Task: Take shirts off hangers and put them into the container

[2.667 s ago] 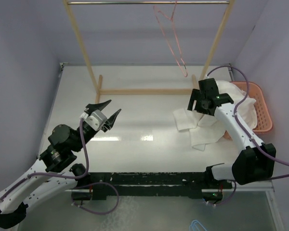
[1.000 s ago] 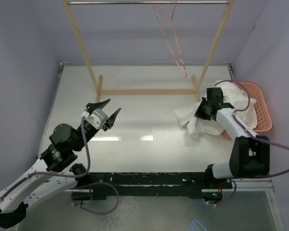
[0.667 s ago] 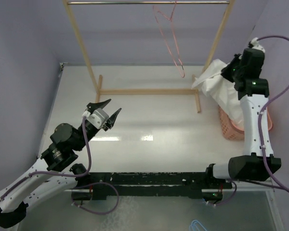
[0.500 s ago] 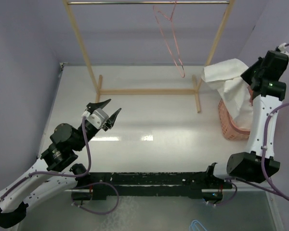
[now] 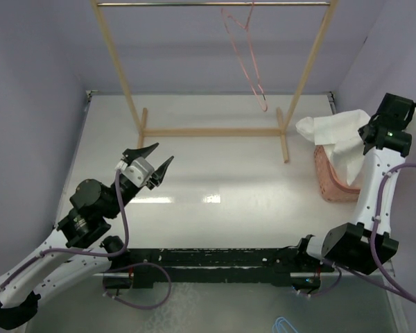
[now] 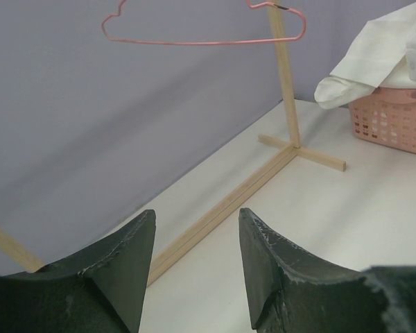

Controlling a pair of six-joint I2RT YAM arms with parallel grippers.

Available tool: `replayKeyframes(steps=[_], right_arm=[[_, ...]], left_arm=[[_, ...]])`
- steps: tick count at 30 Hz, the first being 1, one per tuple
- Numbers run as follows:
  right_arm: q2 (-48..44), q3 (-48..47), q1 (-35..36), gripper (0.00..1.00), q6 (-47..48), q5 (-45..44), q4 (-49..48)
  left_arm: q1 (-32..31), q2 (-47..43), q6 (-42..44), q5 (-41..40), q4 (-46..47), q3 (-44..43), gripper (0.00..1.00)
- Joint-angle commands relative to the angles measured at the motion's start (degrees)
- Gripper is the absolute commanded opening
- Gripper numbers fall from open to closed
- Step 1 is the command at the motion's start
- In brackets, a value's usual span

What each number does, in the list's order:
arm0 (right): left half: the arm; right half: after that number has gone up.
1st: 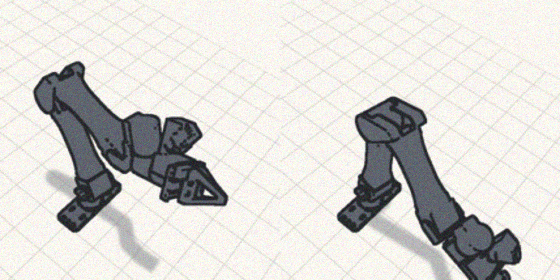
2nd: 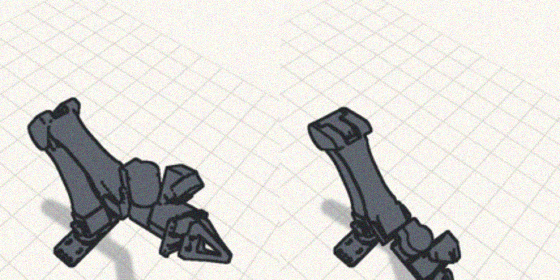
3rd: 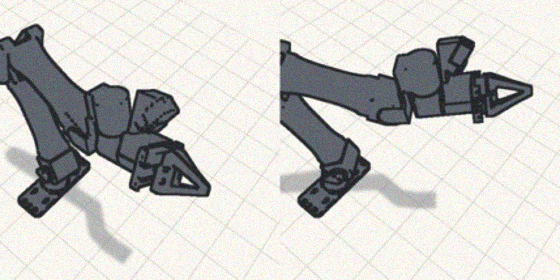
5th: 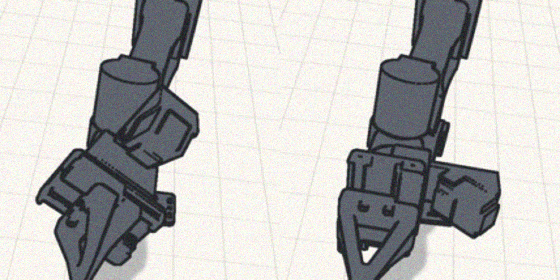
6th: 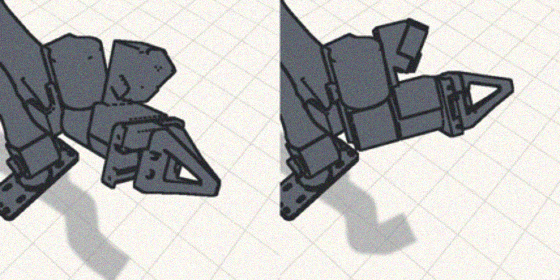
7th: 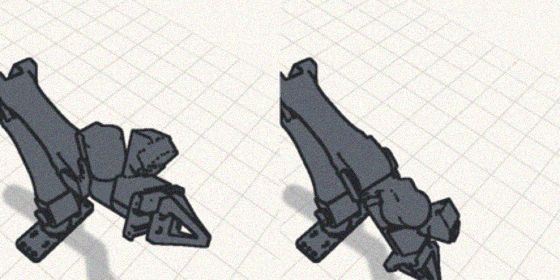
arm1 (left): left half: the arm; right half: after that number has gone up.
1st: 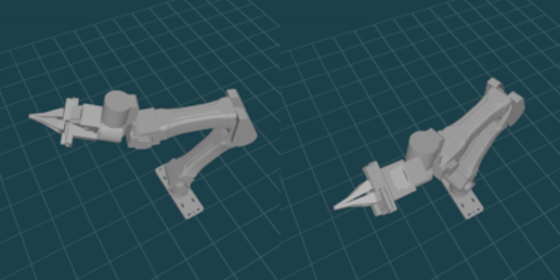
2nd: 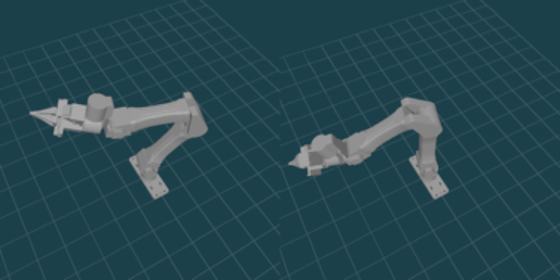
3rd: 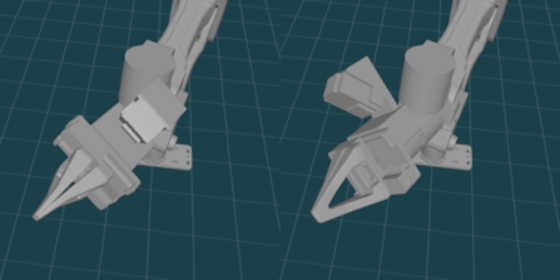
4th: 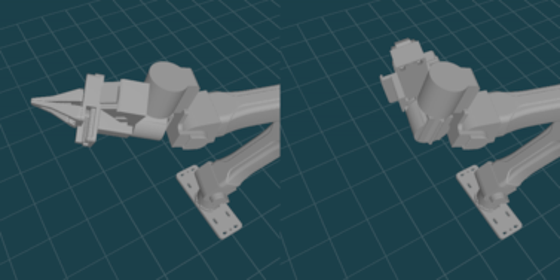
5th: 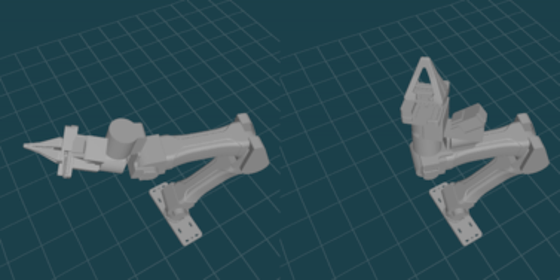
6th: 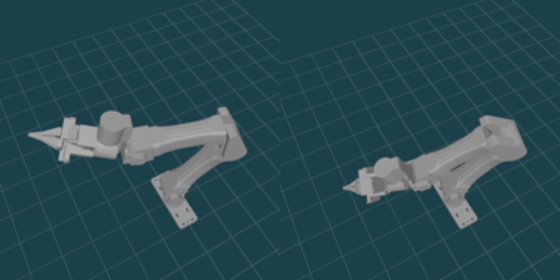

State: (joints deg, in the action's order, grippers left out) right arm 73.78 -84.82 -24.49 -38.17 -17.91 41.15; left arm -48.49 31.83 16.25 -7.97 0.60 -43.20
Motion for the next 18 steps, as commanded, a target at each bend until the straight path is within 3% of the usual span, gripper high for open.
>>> replayKeyframes(steps=[1,5,18], right_arm=[[1.80,-1.27,-0.73,0.00,-5.56,-11.72,2.54],[7.50,-1.00,-0.73,0.00,-10.02,-13.11,4.90],[17.48,12.55,-0.73,0.00,-11.81,-7.38,-2.84]], left_arm=[[0.15,-0.75,-0.33,1.04,2.01,-0.13,0.55],[0.17,-1.36,-0.52,1.54,1.96,-0.13,0.56],[0.16,-2.30,-0.61,1.39,1.96,-0.06,0.56]])
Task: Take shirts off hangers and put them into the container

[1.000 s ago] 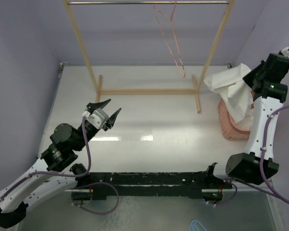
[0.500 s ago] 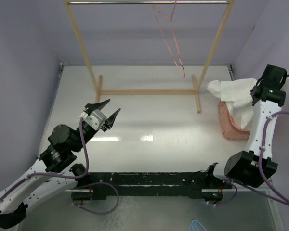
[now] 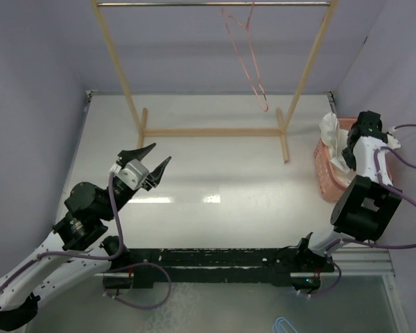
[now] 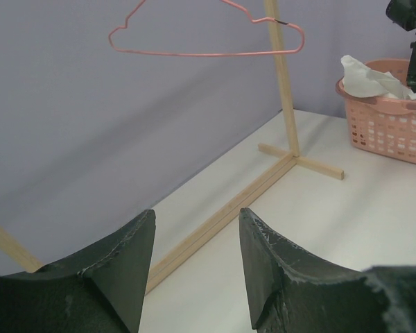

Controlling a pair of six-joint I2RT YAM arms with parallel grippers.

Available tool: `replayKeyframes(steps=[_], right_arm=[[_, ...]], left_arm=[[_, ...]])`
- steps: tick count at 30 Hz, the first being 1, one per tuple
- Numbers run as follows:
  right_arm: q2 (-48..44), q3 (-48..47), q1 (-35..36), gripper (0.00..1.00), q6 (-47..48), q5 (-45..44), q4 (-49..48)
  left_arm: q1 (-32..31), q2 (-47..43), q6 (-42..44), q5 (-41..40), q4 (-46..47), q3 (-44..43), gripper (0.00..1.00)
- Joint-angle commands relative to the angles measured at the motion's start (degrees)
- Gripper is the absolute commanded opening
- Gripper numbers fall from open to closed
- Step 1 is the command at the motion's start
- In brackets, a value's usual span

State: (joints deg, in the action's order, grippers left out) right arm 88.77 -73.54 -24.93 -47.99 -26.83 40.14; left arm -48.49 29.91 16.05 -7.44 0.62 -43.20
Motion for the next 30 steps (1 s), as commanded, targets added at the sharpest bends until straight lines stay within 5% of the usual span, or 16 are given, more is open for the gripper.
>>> replayKeyframes(steps=[1,13,16,18,21,26,30], right_arm=[[3.49,1.50,-0.30,0.00,-1.83,1.67,-1.81],[7.40,6.45,-0.30,0.04,-0.37,3.47,-5.40],[3.62,3.82,-0.30,0.19,0.76,0.84,-2.62],[0.13,1.52,-0.30,0.45,1.48,-2.46,-0.05],[-5.91,-0.81,-0.21,0.52,2.69,-4.23,1.48],[-15.43,-0.32,-0.14,0.50,5.97,0.86,-2.88],[-20.85,5.14,0.05,0.35,12.99,22.55,-17.43]], left_arm=[[0.16,-0.46,-0.48,0.93,1.94,-0.04,0.56],[0.15,1.27,-1.08,2.06,2.04,-0.03,0.56],[0.16,1.98,-1.07,2.36,1.98,-0.09,0.56],[0.17,2.12,-1.05,2.44,1.98,-0.11,0.56],[0.16,2.21,-1.12,2.35,2.09,-0.13,0.56],[0.15,2.26,-1.29,2.49,2.27,0.09,0.56],[0.15,2.55,-1.28,2.60,2.21,-0.02,0.56]])
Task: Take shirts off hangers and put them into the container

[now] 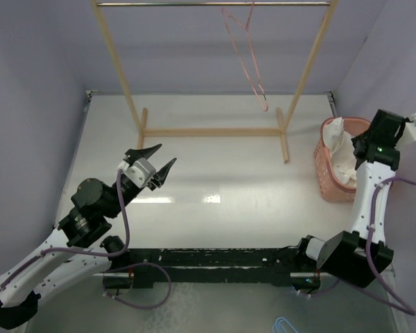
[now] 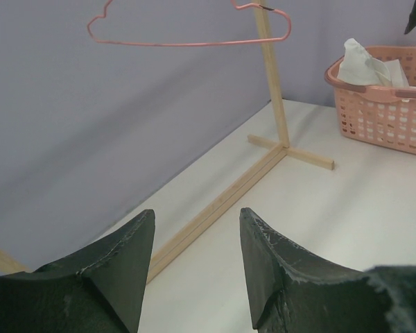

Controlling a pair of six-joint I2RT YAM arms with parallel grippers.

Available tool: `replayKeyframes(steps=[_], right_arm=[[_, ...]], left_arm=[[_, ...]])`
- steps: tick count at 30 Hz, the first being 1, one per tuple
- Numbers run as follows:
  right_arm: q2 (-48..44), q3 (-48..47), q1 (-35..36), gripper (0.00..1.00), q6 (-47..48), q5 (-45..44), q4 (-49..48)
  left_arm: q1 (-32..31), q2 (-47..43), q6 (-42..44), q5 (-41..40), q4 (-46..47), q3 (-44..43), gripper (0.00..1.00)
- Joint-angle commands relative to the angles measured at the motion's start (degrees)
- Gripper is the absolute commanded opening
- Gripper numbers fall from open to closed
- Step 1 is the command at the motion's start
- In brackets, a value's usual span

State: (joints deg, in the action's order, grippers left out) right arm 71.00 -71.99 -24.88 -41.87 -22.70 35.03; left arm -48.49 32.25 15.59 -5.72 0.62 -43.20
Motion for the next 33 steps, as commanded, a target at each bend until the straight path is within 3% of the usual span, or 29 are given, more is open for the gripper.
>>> replayKeyframes(steps=[1,4,7,12,22,33], right_arm=[[-3.07,3.82,0.06,0.32,7.06,22.26,-14.43],[0.44,0.46,0.64,0.27,8.27,30.02,-14.52],[4.68,-3.95,2.70,0.27,10.48,31.56,-12.96],[9.47,-5.62,3.87,0.28,9.99,28.50,-12.56],[12.73,1.48,3.03,0.33,2.70,7.31,-6.48],[26.52,6.09,2.37,0.32,-0.01,11.17,-9.07]], left_arm=[[0.15,0.34,-0.83,0.88,2.19,-0.03,0.56],[0.15,0.36,-0.68,0.59,2.16,-0.03,0.56],[0.15,0.41,-0.57,0.36,2.12,-0.04,0.56],[0.16,0.14,-0.39,-0.16,2.07,0.03,0.56],[0.15,-0.33,-0.29,-0.10,2.14,0.05,0.56],[0.16,1.42,-1.34,0.14,2.08,-0.30,0.59]])
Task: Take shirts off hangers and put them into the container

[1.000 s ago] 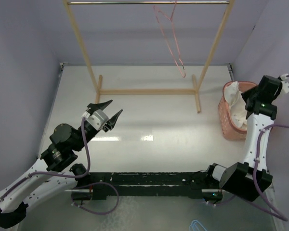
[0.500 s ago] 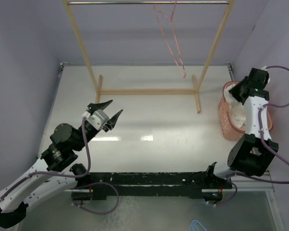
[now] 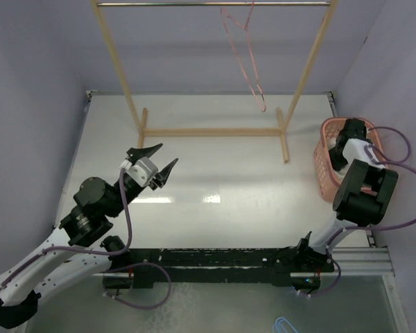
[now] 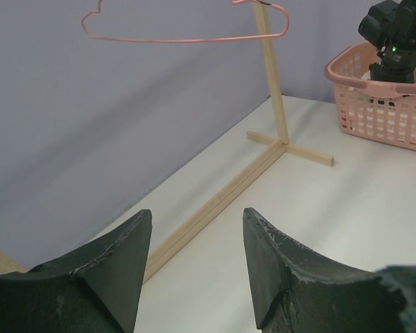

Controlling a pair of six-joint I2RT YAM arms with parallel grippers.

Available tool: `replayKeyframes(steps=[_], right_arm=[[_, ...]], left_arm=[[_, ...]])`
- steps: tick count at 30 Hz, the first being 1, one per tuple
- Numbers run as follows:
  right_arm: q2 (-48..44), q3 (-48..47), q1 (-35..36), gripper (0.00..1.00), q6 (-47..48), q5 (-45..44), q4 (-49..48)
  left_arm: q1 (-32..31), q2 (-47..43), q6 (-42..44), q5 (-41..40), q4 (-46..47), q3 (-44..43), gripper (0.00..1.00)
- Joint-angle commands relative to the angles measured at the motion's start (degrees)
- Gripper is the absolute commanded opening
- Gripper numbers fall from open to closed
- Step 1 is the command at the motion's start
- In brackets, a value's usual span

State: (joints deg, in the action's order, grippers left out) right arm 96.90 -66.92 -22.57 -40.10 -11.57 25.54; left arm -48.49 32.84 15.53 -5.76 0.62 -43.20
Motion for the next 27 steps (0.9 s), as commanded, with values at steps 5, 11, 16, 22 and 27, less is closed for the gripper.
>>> replayKeyframes(steps=[5,11,16,22,27], right_arm=[[-6.55,0.69,0.03,0.33,-0.57,-2.23,1.46],[-21.27,-3.45,0.01,0.34,3.41,-6.47,4.50],[-35.13,-2.51,1.15,0.42,7.75,10.58,-1.21],[-44.03,1.93,8.83,0.97,10.78,28.47,-10.74],[-44.52,1.54,10.18,1.00,12.31,37.44,-10.02]], left_arm=[[0.15,1.63,-1.24,-0.03,2.09,-0.39,0.60],[0.15,3.30,-1.76,0.30,2.09,-0.63,0.60],[0.83,8.08,-6.16,2.18,-0.97,-4.03,0.71],[2.52,20.64,-19.40,0.13,-12.78,-16.60,0.80],[2.61,23.35,-28.06,-4.72,-15.33,-20.00,0.88]])
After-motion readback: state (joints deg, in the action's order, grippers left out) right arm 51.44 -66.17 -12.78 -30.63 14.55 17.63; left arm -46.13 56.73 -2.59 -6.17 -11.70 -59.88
